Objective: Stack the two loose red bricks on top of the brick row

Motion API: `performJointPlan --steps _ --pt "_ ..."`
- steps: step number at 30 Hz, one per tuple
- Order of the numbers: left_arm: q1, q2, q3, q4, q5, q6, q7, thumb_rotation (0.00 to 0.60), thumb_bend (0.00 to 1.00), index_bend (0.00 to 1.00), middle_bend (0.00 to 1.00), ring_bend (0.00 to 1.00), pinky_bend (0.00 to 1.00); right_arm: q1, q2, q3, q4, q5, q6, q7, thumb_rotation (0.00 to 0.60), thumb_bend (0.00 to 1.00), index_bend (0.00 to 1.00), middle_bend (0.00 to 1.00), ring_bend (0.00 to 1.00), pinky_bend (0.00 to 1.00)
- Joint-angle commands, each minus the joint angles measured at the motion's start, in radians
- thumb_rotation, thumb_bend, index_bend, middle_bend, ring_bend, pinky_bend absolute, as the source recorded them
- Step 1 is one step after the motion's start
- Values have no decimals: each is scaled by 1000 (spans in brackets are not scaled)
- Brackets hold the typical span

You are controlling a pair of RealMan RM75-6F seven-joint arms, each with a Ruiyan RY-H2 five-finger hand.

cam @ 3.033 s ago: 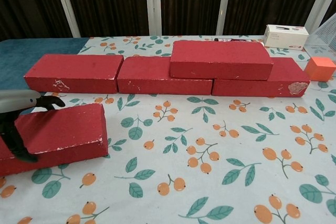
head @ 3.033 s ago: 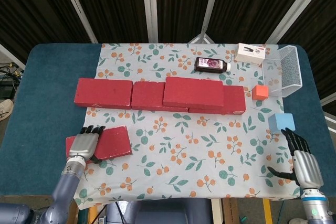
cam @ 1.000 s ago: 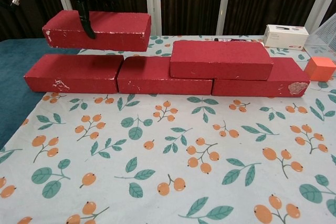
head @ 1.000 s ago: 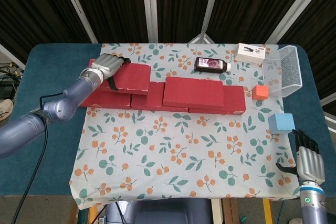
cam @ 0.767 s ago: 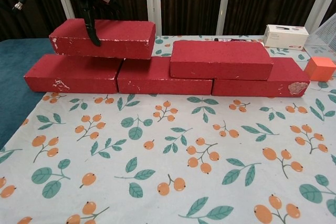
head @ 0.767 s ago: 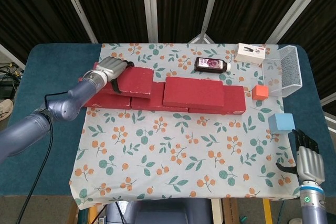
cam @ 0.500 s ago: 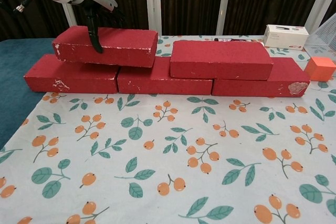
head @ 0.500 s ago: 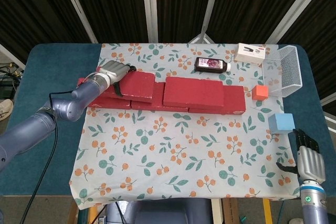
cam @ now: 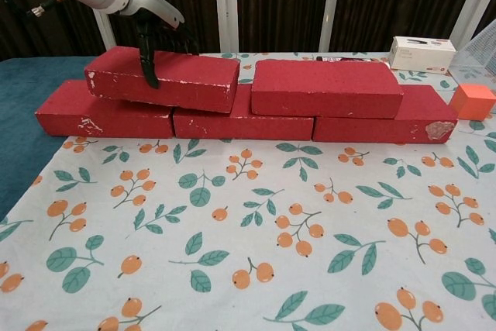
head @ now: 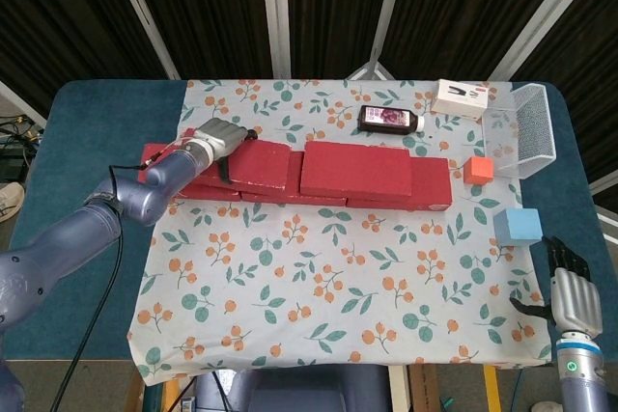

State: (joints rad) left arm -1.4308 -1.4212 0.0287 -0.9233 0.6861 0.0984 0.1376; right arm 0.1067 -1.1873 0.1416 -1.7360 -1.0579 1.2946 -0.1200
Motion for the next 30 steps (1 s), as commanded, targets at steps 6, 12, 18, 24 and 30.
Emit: performJointPlan --steps 6,12,18,24,30 --pt "-68 -12 108 -15 -33 59 -72 600 113 366 414 297 263 -3 8 0 6 -11 -5 28 600 104 7 9 0 0" --pt "-103 -35 201 -31 -125 162 -77 600 113 368 414 297 265 -2 13 -2 7 -16 -14 42 600 104 7 9 0 0" --pt "-141 -52 272 -70 -262 253 -31 600 113 368 418 297 273 -2 15 -4 8 -20 -18 49 600 104 7 9 0 0" --pt "-189 -52 314 -136 -400 306 34 600 111 368 424 298 275 -2 20 -3 9 -24 -20 60 600 105 7 9 0 0" --pt "-218 -52 339 -175 -497 335 92 600 108 368 425 298 275 0 25 -2 7 -22 -29 67 600 104 7 9 0 0"
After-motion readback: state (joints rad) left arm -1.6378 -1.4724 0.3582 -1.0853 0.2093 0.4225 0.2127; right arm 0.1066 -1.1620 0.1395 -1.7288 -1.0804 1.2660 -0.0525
